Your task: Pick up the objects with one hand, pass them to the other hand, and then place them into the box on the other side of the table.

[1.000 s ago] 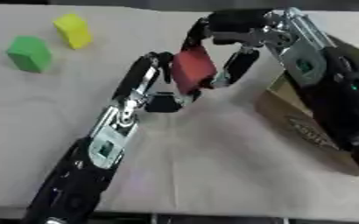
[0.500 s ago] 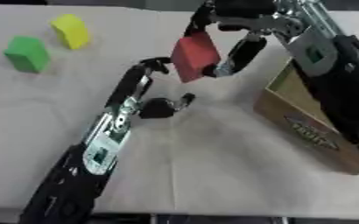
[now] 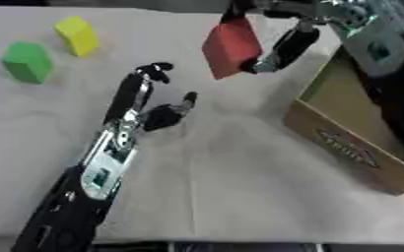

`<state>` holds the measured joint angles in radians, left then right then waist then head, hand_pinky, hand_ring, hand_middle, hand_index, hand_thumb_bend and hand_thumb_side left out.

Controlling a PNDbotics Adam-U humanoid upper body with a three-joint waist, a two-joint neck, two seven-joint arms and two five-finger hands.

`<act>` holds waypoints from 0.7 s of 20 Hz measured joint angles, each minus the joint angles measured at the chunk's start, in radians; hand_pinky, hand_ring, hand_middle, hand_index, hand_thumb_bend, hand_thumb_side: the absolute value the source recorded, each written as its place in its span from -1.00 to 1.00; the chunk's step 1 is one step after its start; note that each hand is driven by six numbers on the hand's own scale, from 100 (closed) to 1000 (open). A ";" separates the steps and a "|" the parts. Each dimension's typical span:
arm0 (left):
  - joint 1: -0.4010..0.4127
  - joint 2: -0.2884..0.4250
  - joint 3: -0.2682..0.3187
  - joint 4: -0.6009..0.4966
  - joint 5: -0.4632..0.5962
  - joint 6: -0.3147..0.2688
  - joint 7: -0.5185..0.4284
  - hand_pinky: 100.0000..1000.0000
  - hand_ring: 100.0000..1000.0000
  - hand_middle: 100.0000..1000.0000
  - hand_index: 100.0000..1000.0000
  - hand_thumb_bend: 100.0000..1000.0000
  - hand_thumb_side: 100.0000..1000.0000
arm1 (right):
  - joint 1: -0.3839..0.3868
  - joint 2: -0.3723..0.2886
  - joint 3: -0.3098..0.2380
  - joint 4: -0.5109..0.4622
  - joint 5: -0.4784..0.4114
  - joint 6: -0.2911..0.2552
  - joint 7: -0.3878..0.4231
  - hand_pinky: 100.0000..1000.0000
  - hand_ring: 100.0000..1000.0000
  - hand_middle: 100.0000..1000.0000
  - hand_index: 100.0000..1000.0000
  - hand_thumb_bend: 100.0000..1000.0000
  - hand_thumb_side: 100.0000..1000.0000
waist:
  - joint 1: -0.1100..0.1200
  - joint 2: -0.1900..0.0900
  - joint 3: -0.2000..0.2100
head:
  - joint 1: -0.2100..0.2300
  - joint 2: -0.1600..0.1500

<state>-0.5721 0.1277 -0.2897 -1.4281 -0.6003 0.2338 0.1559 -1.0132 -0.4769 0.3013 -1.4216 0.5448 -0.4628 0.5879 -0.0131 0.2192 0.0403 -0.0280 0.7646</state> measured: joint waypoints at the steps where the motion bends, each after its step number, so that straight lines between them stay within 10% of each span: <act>1: 0.005 0.010 0.005 -0.010 0.007 0.006 0.010 0.50 0.40 0.06 0.55 -0.55 -0.49 | 0.009 -0.016 -0.009 -0.016 -0.021 0.014 -0.002 0.57 0.17 -0.36 -0.08 -1.00 -0.90 | 0.000 0.000 -0.002 | 0.000 0.000; 14: 0.053 0.172 0.092 -0.159 0.052 0.107 0.068 0.52 0.37 0.09 0.52 -0.65 -0.56 | 0.244 -0.214 -0.219 -0.249 -0.261 0.243 -0.070 0.62 0.14 -0.39 -0.10 -1.00 -1.00 | 0.000 0.000 -0.026 | -0.053 0.000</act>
<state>-0.5188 0.2992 -0.1977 -1.5867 -0.5484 0.3412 0.2237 -0.7695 -0.6909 0.0819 -1.6708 0.2838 -0.2199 0.5183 -0.0127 0.2190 0.0138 -0.0811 0.7649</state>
